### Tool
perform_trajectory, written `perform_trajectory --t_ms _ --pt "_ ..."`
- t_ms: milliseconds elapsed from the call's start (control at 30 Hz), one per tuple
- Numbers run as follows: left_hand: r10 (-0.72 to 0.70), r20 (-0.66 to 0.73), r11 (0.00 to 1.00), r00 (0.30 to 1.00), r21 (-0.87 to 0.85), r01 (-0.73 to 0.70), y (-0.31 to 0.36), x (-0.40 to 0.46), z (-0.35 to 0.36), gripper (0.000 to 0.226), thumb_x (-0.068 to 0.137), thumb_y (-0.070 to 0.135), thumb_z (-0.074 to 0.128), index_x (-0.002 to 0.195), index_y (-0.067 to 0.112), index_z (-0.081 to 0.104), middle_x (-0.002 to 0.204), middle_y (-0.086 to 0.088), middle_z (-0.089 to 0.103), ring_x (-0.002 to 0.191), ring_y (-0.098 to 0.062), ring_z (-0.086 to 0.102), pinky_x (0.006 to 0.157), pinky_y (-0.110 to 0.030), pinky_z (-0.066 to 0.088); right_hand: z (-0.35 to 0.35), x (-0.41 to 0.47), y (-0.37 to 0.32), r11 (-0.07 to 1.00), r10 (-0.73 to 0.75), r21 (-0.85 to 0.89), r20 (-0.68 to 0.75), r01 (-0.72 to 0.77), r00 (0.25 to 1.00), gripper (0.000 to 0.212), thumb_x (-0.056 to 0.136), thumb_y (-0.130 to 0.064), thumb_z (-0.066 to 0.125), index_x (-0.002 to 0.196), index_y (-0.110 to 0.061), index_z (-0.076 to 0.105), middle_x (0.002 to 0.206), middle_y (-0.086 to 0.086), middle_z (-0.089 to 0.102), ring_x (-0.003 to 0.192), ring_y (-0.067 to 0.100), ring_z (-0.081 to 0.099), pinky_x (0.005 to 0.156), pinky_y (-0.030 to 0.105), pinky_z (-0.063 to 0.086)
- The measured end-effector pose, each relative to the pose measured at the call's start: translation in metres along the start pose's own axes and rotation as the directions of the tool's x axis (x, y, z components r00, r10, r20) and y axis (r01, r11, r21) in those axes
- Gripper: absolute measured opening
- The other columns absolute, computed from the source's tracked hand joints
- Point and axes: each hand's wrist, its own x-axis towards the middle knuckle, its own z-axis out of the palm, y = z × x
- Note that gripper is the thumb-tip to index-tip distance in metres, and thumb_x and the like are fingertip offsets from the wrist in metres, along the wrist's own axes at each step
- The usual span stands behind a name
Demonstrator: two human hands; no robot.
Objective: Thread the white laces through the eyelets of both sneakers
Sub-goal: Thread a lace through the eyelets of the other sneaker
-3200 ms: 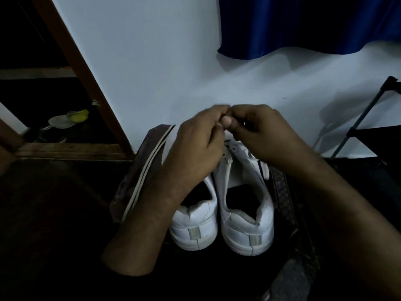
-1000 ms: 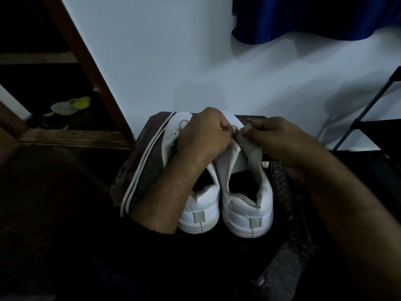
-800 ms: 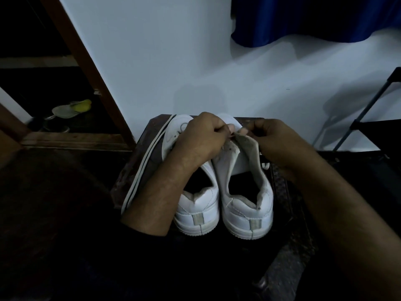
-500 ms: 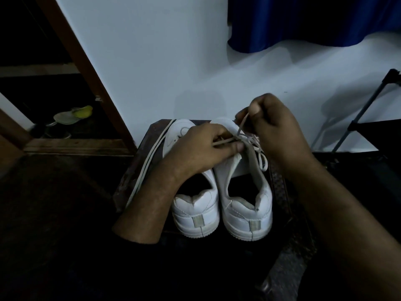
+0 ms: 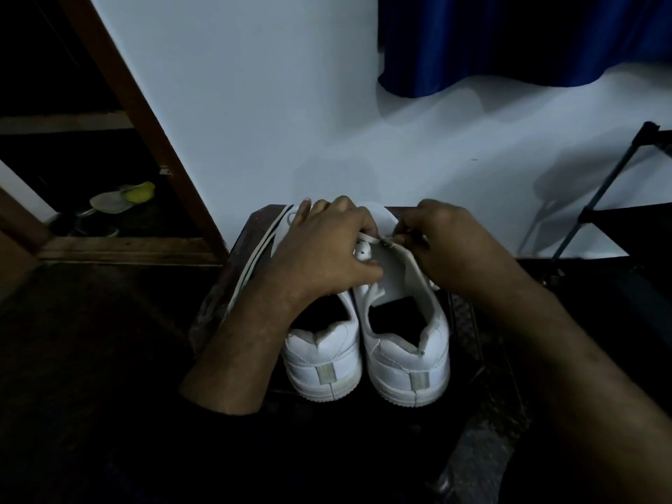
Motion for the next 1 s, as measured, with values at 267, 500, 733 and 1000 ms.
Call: perform_trajectory --t_ms 267,500,733,1000 --pt "-0.006 0.030 1.000 1.000 -0.015 0.007 -0.006 -0.003 -0.006 0.043 0.075 0.033 0.077 0.115 0.031 0.060 0.113 0.013 0.058 0.101 -0.010 0.044 0.122 -0.044 0.019 -0.019 0.001 -0.023 0.149 0.286 0.983 0.059 -0.105 0.956 0.021 0.108 -0.021 0.044 0.091 -0.015 0.055 0.081 0.006 0.068 0.076 0.022 0.064 0.078 0.035 0.058" --pt "0.006 -0.021 0.995 1.000 -0.101 -0.008 -0.001 -0.004 0.000 0.048 0.077 0.034 0.077 0.120 0.028 0.056 0.113 0.011 0.062 0.106 -0.012 0.053 0.118 -0.042 0.026 -0.005 -0.001 -0.004 0.999 0.044 -0.025 0.037 -0.043 0.998 0.014 0.095 -0.024 0.065 0.099 -0.012 0.072 0.092 0.007 0.064 0.087 0.026 0.061 0.071 0.030 0.040" --pt "0.040 -0.033 0.942 0.999 -0.332 -0.049 0.002 -0.001 0.002 0.058 0.083 0.033 0.077 0.136 0.029 0.055 0.125 0.013 0.064 0.124 -0.015 0.056 0.113 -0.046 0.039 -0.029 -0.003 -0.024 0.419 0.174 0.908 -0.087 0.006 0.981 0.022 0.107 -0.026 0.046 0.090 -0.019 0.058 0.095 0.002 0.069 0.084 0.020 0.067 0.077 0.029 0.053" --pt "0.039 0.018 0.975 0.999 -0.219 -0.034 0.003 -0.001 0.005 0.054 0.076 0.038 0.070 0.129 0.038 0.058 0.125 0.022 0.061 0.122 -0.001 0.052 0.124 -0.054 0.011 -0.025 -0.010 -0.003 0.990 0.140 -0.027 0.017 -0.139 0.990 0.021 0.095 -0.036 0.062 0.079 -0.023 0.059 0.069 -0.006 0.055 0.069 0.019 0.060 0.061 0.031 0.043"
